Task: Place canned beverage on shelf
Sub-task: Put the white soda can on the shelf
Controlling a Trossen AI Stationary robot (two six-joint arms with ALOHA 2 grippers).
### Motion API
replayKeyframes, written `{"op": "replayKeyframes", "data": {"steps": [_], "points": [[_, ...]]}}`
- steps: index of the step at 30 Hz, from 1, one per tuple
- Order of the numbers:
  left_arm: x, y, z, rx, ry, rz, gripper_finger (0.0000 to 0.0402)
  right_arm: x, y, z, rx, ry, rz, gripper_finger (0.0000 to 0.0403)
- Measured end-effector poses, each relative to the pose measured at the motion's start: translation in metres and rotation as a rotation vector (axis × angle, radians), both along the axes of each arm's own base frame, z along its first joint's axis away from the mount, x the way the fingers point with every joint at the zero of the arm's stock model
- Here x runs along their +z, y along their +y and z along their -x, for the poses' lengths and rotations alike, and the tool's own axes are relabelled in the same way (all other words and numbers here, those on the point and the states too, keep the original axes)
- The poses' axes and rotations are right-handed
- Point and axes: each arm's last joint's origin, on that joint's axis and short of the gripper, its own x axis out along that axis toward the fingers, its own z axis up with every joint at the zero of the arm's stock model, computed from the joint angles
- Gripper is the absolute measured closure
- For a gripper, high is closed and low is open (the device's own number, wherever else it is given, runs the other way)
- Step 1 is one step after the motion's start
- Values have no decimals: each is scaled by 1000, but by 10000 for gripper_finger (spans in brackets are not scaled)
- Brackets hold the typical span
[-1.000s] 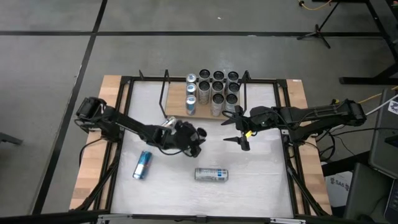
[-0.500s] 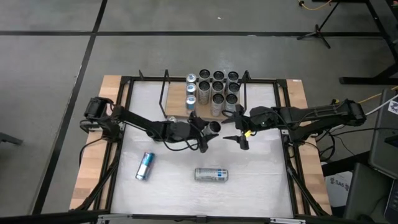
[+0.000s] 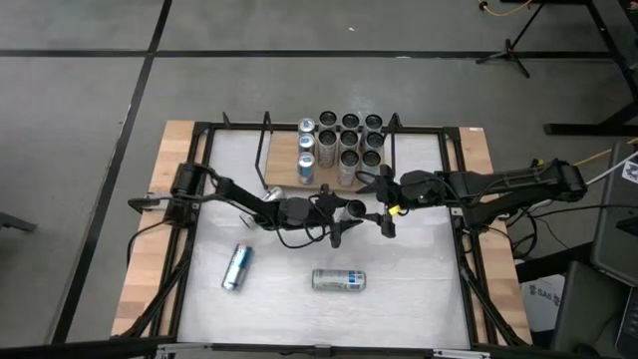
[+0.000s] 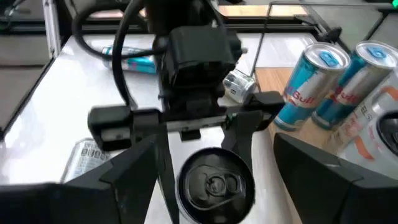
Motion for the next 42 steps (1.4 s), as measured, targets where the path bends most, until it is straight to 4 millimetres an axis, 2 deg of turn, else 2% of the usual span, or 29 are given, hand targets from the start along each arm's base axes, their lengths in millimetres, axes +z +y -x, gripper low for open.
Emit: {"op": "replayKeyframes", "data": {"steps": [8,13,21,31,42], "points": [[-19,11,-4,16,-71,4,164,0,0,0,-29,1,-41,100],[-31,14,-5,27,-41,1,164,0,-1,0,-37,0,-36,100],[-31,12,-5,20,-29,-45,160,0,-1,0,-37,0,-36,100],[-31,12,-5,21,-27,-47,115,0,-1,0,-37,0,-35,100],[-31,12,-6,22,-29,-46,86,0,-1,0,-36,0,-35,100]]}}
